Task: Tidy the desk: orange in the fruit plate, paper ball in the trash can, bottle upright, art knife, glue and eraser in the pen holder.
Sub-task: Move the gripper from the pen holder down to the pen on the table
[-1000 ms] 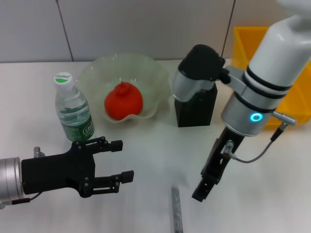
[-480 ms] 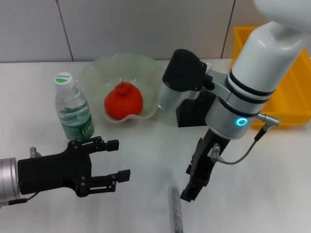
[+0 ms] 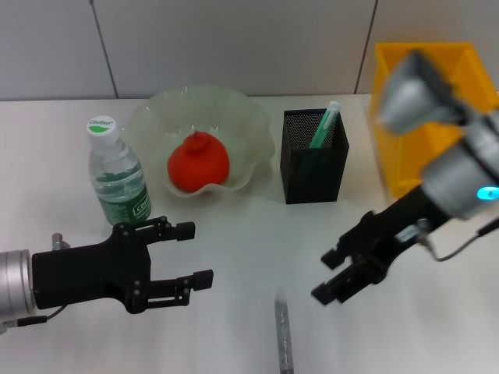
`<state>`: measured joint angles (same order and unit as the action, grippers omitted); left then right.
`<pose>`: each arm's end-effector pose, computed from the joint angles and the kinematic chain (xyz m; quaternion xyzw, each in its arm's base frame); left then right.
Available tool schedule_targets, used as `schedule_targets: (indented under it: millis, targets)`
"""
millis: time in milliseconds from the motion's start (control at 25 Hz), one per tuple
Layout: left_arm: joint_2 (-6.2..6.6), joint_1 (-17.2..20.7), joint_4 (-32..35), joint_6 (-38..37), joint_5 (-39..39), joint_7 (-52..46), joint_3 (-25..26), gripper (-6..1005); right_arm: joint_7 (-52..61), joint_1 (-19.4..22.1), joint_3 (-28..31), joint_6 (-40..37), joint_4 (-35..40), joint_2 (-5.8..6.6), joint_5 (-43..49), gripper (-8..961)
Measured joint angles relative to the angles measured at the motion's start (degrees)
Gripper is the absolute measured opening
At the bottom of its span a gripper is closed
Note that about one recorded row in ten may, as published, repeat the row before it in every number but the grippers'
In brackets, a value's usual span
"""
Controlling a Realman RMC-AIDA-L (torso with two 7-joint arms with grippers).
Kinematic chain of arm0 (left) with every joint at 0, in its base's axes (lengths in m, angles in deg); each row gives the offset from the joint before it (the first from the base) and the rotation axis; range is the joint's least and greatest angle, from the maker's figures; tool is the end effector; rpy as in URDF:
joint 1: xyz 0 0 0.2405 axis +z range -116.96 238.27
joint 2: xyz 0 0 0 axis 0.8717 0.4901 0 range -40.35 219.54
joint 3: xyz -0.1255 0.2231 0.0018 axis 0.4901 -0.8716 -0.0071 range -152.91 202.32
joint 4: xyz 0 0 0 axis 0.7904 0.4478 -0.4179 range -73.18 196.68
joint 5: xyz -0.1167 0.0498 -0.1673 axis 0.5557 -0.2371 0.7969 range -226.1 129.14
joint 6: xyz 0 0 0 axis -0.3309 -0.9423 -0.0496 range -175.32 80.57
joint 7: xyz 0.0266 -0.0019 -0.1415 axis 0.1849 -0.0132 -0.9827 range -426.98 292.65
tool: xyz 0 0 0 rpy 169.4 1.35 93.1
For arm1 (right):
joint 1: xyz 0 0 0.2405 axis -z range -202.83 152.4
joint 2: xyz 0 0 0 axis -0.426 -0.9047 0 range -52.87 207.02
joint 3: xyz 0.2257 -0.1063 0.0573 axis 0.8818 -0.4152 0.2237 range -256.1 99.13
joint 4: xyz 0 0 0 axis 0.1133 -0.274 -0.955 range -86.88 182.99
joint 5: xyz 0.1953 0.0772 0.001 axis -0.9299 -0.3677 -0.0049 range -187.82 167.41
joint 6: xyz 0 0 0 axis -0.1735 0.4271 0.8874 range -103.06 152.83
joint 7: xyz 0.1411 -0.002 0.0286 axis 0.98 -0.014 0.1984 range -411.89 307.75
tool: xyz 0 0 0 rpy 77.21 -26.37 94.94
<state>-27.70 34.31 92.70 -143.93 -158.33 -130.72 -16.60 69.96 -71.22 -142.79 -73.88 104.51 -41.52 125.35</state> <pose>-0.2755 0.2918 -0.0047 -0.9431 -0.1342 -0.2854 0.1048 0.1595 0.3579 -0.0127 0.9666 -0.2416 0.0813 0.0256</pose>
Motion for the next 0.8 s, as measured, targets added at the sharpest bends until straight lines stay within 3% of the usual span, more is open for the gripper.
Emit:
schedule_targets:
  millis: [120,160,200,360,440,560,800]
  targets:
    - [-0.18,-0.14,-0.01,-0.10,0.02,-0.29,0.00,694,-9.40,5.32,7.74,-1.37,1.38,0.28,-4.42,699]
    - [-0.52,-0.48,-0.23,-0.20,0.02,-0.86,-0.03,694,-17.11,8.84,12.47,-1.52,0.61,0.51,-8.21,699]
    - [-0.52,-0.48,-0.23,-0.20,0.02,-0.86,-0.03,693,-17.11,8.84,12.47,-1.52,0.61,0.51,-8.21,699]
    - [-0.76,-0.89,-0.34,-0.31,0.05,-1.85,-0.18,692,-38.65,16.03,21.58,-0.88,-7.46,0.86,-18.57,699]
    - [-1.01,-1.51,-0.41,-0.37,0.10,-3.47,-0.38,691,-41.88,16.75,22.78,-0.79,-9.05,0.85,-19.97,699]
    - [-1.05,-2.02,-0.42,-0.41,0.14,-5.14,-0.43,691,-54.15,19.18,29.13,-0.65,-16.19,0.84,-23.57,699]
    - [-1.12,-3.74,0.26,-2.01,0.17,-13.17,-0.61,689,-63.72,20.87,37.10,-1.38,-21.56,0.54,-23.79,700]
